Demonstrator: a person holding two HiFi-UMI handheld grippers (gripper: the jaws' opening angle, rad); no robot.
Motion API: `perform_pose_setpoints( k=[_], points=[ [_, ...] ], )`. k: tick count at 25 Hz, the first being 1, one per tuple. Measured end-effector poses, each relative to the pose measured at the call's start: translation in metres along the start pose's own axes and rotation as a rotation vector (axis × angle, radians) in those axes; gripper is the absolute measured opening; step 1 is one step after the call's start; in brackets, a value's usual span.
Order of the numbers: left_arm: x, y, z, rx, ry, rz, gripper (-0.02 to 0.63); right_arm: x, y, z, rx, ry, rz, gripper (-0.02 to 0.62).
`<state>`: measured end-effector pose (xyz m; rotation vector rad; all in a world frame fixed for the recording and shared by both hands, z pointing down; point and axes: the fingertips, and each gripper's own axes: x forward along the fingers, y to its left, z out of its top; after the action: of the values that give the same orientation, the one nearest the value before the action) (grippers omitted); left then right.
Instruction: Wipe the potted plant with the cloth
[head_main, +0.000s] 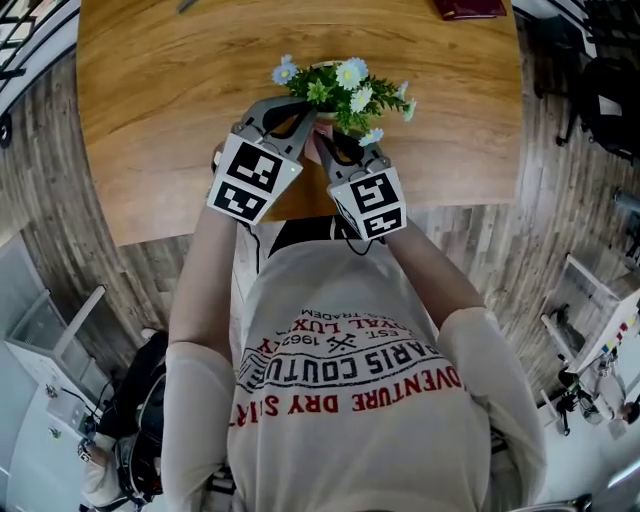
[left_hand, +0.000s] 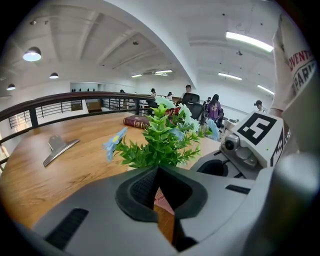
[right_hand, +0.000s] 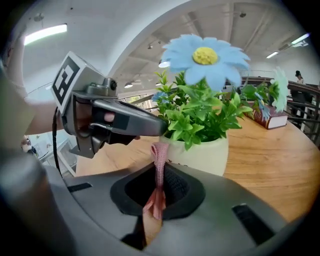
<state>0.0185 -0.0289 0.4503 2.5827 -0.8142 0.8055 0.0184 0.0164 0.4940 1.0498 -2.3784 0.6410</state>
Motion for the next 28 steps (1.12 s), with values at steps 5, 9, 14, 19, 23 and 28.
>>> perform_pose_setpoints(
  k=[5, 9, 14, 19, 23, 28],
  points=[
    [-0.002, 0.001, 0.002, -0.005, -0.005, -0.008, 0.015, 0.002, -0.008, 0.001, 0.118, -0.019, -0.027, 0.043],
    [-0.001, -0.002, 0.0, 0.021, -0.009, -0.017, 0.015, 0.0, -0.015, -0.001, 0.161, -0.028, -0.049, 0.043],
    [-0.002, 0.0, -0.001, 0.019, -0.026, -0.028, 0.015, -0.003, -0.022, -0.003, 0.174, -0.022, -0.062, 0.043],
    [-0.002, -0.001, -0.001, 0.015, -0.036, -0.036, 0.015, -0.008, -0.029, -0.005, 0.164, -0.017, -0.076, 0.043],
    [-0.002, -0.002, 0.0, 0.035, -0.031, -0.039, 0.015, -0.015, -0.04, -0.009, 0.157, -0.008, -0.096, 0.043],
    [-0.002, -0.003, -0.001, 0.043, -0.024, -0.041, 0.015, -0.022, -0.053, -0.011, 0.11, 0.007, -0.1, 0.043]
  ],
)
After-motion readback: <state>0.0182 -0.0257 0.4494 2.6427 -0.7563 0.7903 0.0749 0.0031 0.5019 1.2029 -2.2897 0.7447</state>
